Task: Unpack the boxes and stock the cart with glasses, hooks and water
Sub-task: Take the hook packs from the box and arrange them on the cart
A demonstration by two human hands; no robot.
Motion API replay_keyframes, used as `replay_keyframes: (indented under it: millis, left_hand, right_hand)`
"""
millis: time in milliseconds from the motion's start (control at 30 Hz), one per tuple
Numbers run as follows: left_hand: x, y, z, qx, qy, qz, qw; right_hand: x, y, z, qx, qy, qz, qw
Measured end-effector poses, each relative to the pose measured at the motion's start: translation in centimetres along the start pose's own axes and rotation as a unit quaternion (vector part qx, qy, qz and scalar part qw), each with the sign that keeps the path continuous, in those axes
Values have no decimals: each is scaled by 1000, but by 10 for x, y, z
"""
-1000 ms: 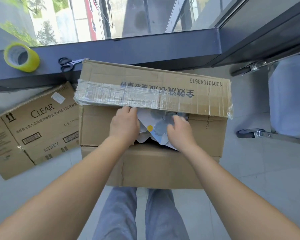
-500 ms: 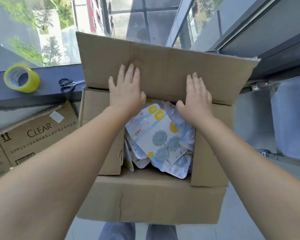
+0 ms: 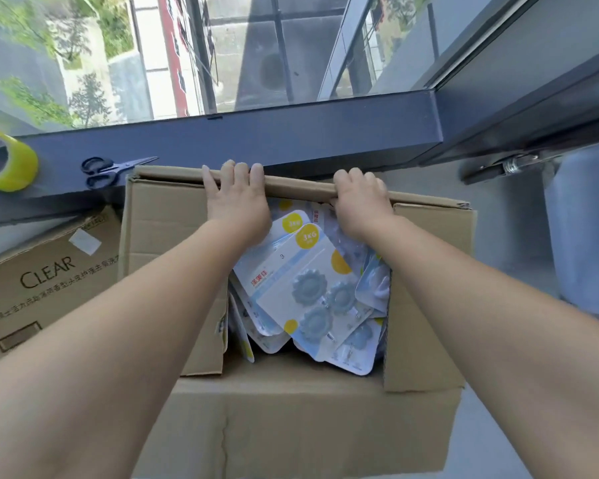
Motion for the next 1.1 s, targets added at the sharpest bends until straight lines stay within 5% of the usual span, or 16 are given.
replay_keyframes:
  millis: [133, 233, 367, 600, 833, 1100]
  left_hand:
    - [-12, 17, -48, -20, 12, -127, 992]
    - [-46, 8, -103, 22, -77, -159, 984]
    - [-89, -6, -166, 75, -150, -207, 964]
    - [-162, -26, -236, 144, -247, -83, 955]
    - [-222, -68, -265, 192, -282, 85, 936]
    - [-193, -72, -253, 189, -291, 106, 932]
  right_hand:
    - [22, -6, -42, -41, -67, 112, 991]
    - [35, -39, -96, 21, -113, 219, 969]
    - [28, -49, -157, 110, -129, 84, 982]
    - [-71, -60, -257, 131, -236, 117, 956]
    - [-100, -117, -277, 121, -253, 330, 902]
    - [-108, -123, -277, 165, -278, 257, 911]
Point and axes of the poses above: each hand's wrist, its own z-axis towards the middle knuckle, its own y-axis out of the back of the hand, x = y × z, the point moved 10 cm from there along z, towards the middle knuckle, and after that the axes turned 15 degrees about y, right-handed, at the moved point
